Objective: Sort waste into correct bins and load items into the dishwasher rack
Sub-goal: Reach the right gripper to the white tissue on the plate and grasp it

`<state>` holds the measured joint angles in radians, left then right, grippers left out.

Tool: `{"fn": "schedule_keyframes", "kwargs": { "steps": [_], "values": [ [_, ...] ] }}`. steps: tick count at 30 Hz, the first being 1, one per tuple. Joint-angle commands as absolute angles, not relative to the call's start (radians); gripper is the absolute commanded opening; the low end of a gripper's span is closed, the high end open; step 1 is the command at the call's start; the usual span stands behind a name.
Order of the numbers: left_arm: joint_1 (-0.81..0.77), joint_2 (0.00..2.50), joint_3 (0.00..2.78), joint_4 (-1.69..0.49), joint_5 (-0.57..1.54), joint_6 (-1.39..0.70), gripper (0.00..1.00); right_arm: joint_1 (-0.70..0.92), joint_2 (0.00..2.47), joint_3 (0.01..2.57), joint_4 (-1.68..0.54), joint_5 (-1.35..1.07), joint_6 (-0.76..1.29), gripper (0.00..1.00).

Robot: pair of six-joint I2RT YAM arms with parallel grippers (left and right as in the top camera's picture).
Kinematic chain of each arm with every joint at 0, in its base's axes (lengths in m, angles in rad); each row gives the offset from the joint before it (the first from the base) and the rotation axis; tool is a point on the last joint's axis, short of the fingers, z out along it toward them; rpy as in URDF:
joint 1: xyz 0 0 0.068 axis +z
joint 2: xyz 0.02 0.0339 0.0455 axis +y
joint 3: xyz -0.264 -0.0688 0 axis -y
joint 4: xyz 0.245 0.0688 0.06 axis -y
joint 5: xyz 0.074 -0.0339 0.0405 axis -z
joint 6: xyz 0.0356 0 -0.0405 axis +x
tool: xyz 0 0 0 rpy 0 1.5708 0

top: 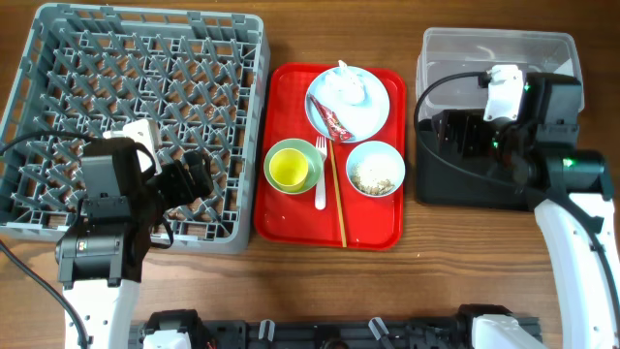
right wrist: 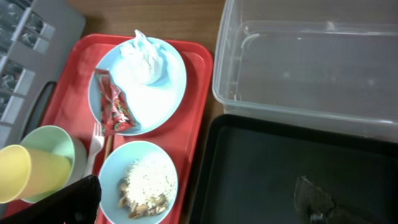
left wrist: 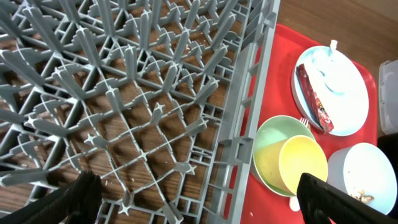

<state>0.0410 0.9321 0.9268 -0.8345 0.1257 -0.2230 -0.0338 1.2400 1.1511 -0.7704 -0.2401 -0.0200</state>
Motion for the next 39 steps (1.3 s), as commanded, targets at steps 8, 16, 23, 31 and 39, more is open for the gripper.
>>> {"fn": "schedule_keyframes", "kwargs": {
  "steps": [8,16,23,31,39],
  "values": [
    [0.036,0.923,0.947,-0.826,0.141,-0.229,1.00,0.152,1.534,1.556,-0.948,-0.192,-0.055,1.00],
    [0.036,0.923,0.947,-0.824,0.141,-0.229,1.00,0.237,1.790,1.857,-0.962,-0.156,-0.083,1.00],
    [0.036,0.923,0.947,-0.824,0.141,-0.229,1.00,0.297,1.963,1.860,-0.831,-0.146,-0.075,1.00],
    [0.036,0.923,0.947,-0.825,0.141,-0.229,1.00,0.318,2.125,1.859,-0.753,-0.100,-0.018,0.87],
    [0.036,0.923,0.947,-0.825,0.142,-0.245,1.00,0.318,2.266,1.857,-0.724,-0.100,0.038,0.70]
  ]
}}
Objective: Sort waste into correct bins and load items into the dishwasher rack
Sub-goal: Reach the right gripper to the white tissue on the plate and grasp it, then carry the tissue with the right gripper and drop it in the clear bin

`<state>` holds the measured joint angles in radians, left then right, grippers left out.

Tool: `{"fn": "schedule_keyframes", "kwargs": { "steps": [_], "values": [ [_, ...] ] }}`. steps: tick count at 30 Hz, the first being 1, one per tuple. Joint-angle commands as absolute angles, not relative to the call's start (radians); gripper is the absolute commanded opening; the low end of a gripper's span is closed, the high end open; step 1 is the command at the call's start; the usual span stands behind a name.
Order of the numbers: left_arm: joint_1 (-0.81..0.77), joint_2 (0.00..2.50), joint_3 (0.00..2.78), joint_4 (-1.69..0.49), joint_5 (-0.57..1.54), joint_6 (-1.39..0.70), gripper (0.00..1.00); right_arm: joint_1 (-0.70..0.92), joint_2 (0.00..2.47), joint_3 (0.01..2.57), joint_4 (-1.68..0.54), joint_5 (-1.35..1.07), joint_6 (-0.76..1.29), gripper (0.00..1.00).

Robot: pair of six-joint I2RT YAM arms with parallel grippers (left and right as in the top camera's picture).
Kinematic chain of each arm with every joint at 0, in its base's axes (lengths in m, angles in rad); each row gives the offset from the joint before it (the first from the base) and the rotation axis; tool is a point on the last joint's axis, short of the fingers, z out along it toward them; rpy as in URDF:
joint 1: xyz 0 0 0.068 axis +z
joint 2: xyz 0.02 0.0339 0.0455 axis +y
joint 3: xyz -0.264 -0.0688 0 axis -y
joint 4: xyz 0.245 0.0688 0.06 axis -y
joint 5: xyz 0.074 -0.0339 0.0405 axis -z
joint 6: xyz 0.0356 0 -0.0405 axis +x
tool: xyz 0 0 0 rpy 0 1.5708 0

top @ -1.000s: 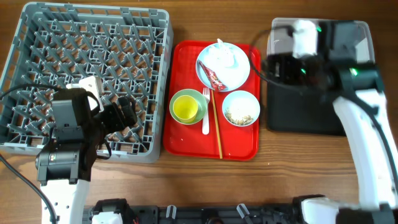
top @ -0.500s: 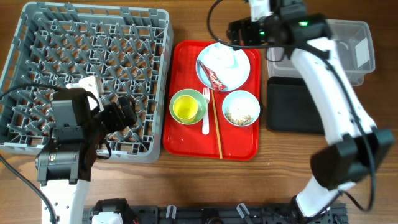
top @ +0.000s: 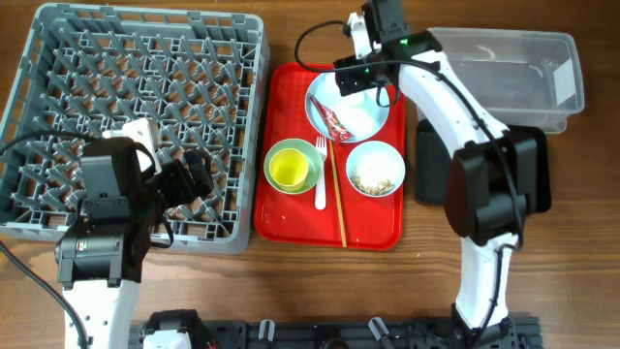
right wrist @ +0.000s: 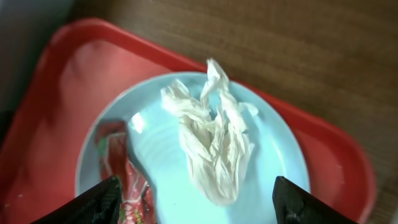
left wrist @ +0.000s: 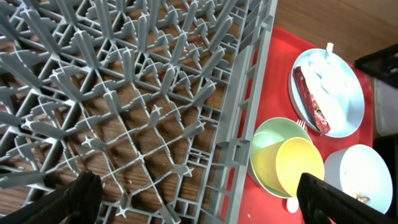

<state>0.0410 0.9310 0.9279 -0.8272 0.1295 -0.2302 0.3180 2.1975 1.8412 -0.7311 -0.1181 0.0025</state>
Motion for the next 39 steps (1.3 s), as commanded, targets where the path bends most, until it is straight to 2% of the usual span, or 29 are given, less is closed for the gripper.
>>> {"fn": "schedule_keyframes", "kwargs": {
  "steps": [1,9,15,20,24,33,34,35,36,37,38,39],
  "values": [
    [0.036,0.923,0.947,-0.825,0.142,-0.245,1.00,0.318,2.274,1.857,-0.725,-0.100,0.038,0.68],
    [0.036,0.923,0.947,-0.828,0.142,-0.244,1.00,0.318,2.318,1.855,-0.724,-0.096,0.079,0.39],
    [0.036,0.923,0.947,-0.828,0.142,-0.245,1.00,0.317,2.310,1.855,-0.755,-0.081,0.083,0.04],
    [0.036,0.923,0.947,-0.828,0.142,-0.244,1.00,0.298,2.222,1.855,-0.775,-0.060,0.084,0.04],
    [0.036,0.923,0.947,-0.828,0.142,-0.244,1.00,0.260,2.104,1.855,-0.779,0.060,0.139,0.04],
    [0.036,0.923,0.947,-0.828,0.142,-0.244,1.00,0.096,1.980,1.855,-0.844,0.154,0.240,0.04],
    [0.036,0.923,0.947,-0.828,0.142,-0.244,1.00,0.078,1.987,1.855,-0.861,0.142,0.239,0.06],
    [0.036,0.923,0.947,-0.828,0.142,-0.244,1.00,0.061,1.990,1.855,-0.875,0.126,0.239,0.13],
    [0.036,0.923,0.947,-0.828,0.142,-0.244,1.00,0.051,1.993,1.854,-0.879,0.107,0.238,0.32],
    [0.036,0.923,0.947,-0.828,0.142,-0.244,1.00,0.036,1.998,1.853,-0.879,0.078,0.236,0.61],
    [0.036,0.923,0.947,-0.828,0.142,-0.244,1.00,0.030,1.999,1.853,-0.875,0.068,0.236,0.85],
    [0.036,0.923,0.947,-0.828,0.142,-0.244,1.00,0.022,1.999,1.853,-0.867,0.054,0.235,1.00]
  ]
}}
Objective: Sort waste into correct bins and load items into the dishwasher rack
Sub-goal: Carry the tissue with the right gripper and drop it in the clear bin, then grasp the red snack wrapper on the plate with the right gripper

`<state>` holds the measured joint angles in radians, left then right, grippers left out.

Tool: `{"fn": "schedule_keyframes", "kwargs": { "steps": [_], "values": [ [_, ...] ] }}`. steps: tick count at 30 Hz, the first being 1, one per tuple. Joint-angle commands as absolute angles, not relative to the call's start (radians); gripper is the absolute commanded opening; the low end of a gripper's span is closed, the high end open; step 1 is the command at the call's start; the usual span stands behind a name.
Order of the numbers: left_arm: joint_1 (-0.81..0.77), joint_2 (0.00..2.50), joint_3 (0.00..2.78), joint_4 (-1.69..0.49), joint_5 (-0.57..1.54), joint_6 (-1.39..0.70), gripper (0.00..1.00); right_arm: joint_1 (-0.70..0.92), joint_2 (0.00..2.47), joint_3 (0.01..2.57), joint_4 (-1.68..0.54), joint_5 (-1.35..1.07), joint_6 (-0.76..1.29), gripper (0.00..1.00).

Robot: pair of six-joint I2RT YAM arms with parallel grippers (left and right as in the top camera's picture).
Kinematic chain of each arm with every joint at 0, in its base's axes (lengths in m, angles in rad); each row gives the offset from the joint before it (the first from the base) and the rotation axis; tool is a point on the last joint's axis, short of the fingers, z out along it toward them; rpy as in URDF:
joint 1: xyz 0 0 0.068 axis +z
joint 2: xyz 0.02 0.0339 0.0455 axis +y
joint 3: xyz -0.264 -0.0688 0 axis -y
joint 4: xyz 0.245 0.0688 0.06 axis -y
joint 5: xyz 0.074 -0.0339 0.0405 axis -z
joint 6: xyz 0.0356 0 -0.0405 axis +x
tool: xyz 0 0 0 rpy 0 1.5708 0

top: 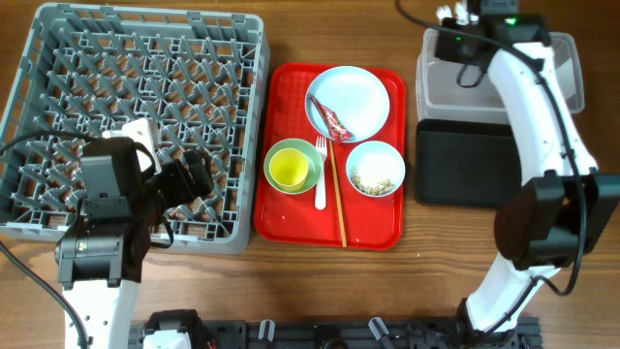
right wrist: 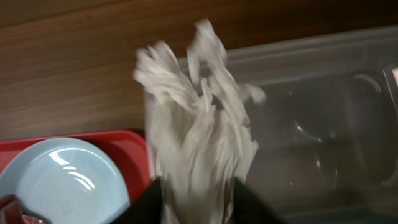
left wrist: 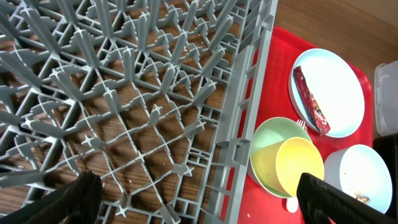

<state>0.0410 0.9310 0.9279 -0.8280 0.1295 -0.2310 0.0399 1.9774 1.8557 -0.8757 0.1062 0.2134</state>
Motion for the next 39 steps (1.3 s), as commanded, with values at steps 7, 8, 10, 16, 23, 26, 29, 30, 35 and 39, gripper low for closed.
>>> {"fn": "schedule_keyframes", "kwargs": {
  "steps": [7,8,10,16,23,26,29,30,35,39],
  "values": [
    [0.036,0.923,0.947,-0.828,0.142,-0.244,1.00,0.036,1.989,1.853,-0.852,-0.267,0.170,1.00],
    [0.036,0.923,0.947,-0.828,0.142,-0.244,1.00,0.049,1.990,1.853,-0.858,-0.318,0.150,1.00],
    [0.036,0.923,0.947,-0.828,0.142,-0.244,1.00,0.086,1.990,1.853,-0.876,-0.344,0.100,1.00],
    [0.036,0.923,0.947,-0.828,0.142,-0.244,1.00,0.254,1.998,1.807,-0.883,-0.210,-0.030,0.99],
    [0.036,0.923,0.947,-0.828,0.142,-0.244,1.00,0.402,2.032,1.724,-0.829,-0.141,-0.044,0.91],
    [0.036,0.923,0.947,-0.828,0.142,-0.244,1.00,0.437,2.056,1.700,-0.796,-0.070,0.024,0.89],
    [0.036,0.923,0.947,-0.828,0.142,-0.244,1.00,0.451,2.097,1.699,-0.788,-0.051,0.069,0.85],
    [0.036,0.923,0.947,-0.828,0.142,-0.244,1.00,0.452,2.112,1.699,-0.786,-0.051,0.088,0.83],
    [0.036,0.923,0.947,-0.828,0.142,-0.244,1.00,0.452,2.180,1.699,-0.785,-0.059,0.117,0.75],
    [0.036,0.923,0.947,-0.828,0.142,-0.244,1.00,0.452,2.220,1.699,-0.778,-0.055,0.141,0.68]
  ]
}}
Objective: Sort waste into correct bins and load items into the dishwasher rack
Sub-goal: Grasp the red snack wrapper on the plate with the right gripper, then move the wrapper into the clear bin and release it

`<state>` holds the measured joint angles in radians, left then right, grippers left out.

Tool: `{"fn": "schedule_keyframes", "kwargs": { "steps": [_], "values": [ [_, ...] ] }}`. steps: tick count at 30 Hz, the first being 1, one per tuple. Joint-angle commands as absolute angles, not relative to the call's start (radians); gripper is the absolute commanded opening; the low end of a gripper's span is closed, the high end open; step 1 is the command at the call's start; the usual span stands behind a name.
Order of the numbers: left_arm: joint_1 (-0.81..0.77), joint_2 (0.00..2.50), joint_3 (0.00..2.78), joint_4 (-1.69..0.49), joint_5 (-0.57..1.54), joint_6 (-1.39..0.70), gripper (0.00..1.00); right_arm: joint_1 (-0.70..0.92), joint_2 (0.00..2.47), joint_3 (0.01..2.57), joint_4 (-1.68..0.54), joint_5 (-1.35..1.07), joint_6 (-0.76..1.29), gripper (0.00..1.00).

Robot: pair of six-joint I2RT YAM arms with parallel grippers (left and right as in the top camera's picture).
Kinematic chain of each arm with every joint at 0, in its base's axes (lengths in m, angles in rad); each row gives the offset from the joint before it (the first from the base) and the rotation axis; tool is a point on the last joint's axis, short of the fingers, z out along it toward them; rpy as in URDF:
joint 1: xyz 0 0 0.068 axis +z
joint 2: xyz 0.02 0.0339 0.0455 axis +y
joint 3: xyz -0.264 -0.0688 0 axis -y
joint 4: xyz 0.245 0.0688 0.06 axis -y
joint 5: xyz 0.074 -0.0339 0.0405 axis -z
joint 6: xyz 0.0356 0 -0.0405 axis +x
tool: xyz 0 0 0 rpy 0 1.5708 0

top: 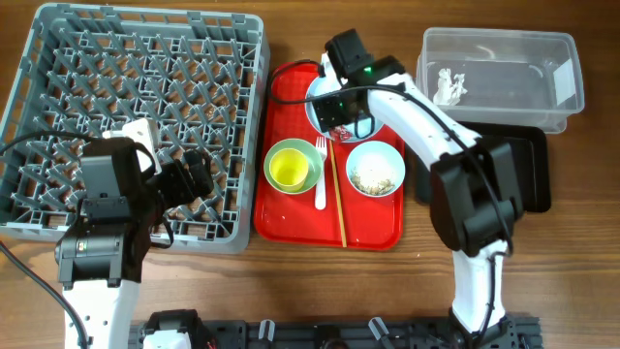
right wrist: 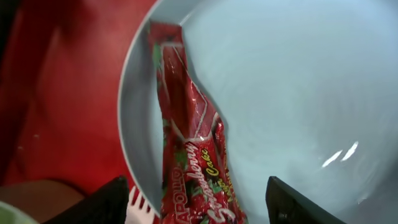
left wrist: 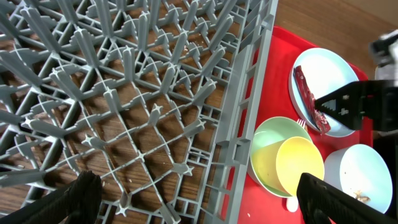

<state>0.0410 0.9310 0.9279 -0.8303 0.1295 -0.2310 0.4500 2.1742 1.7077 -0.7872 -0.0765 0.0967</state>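
Note:
A red snack wrapper (right wrist: 193,162) lies on the left side of the light blue plate (right wrist: 280,93) on the red tray (top: 291,218). My right gripper (right wrist: 205,208) hovers low over the plate, open, its fingers on either side of the wrapper's near end. A crumpled white tissue (top: 448,85) lies in the clear bin (top: 499,37). My left gripper (left wrist: 202,199) is open over the near right edge of the grey dishwasher rack (top: 145,78), holding nothing.
On the tray also sit a green bowl (top: 308,155) with a yellow cup (top: 288,171) in it, a white fork (top: 321,189), a chopstick (top: 339,208) and a blue bowl (top: 375,167) with food scraps. A black bin (top: 535,155) stands in front of the clear bin.
My right gripper was shut on the tissue at the clear bin. Now the tissue lies in that bin and the gripper is open over the plate, astride the wrapper. The left arm has not moved.
First my right gripper was over the black bin, with tissue and wrapper on the plate. Then it was open above the tissue. Then it held the tissue at the clear bin. The tissue now lies in the bin and the gripper is back at the plate.

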Motion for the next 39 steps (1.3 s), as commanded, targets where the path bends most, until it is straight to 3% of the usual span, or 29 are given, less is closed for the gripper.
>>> {"fn": "schedule_keyframes", "kwargs": {
  "steps": [1,7,13,16,25,39],
  "values": [
    [0.036,0.923,0.947,-0.828,0.142,-0.244,1.00,0.452,2.226,1.699,-0.778,-0.054,0.146,0.68],
    [0.036,0.923,0.947,-0.828,0.142,-0.244,1.00,0.452,2.262,1.699,-0.773,-0.055,0.161,0.64],
    [0.036,0.923,0.947,-0.828,0.142,-0.244,1.00,0.452,2.264,1.700,-0.777,-0.055,0.164,0.20],
    [0.036,0.923,0.947,-0.828,0.142,-0.244,1.00,0.448,2.257,1.705,-0.780,-0.055,0.165,0.05],
    [0.036,0.923,0.947,-0.828,0.142,-0.244,1.00,0.349,2.138,1.824,-0.864,-0.015,0.202,0.04],
    [0.036,0.923,0.947,-0.828,0.142,-0.245,1.00,-0.007,2.023,1.825,-0.839,-0.018,0.426,0.04]
  ]
}}
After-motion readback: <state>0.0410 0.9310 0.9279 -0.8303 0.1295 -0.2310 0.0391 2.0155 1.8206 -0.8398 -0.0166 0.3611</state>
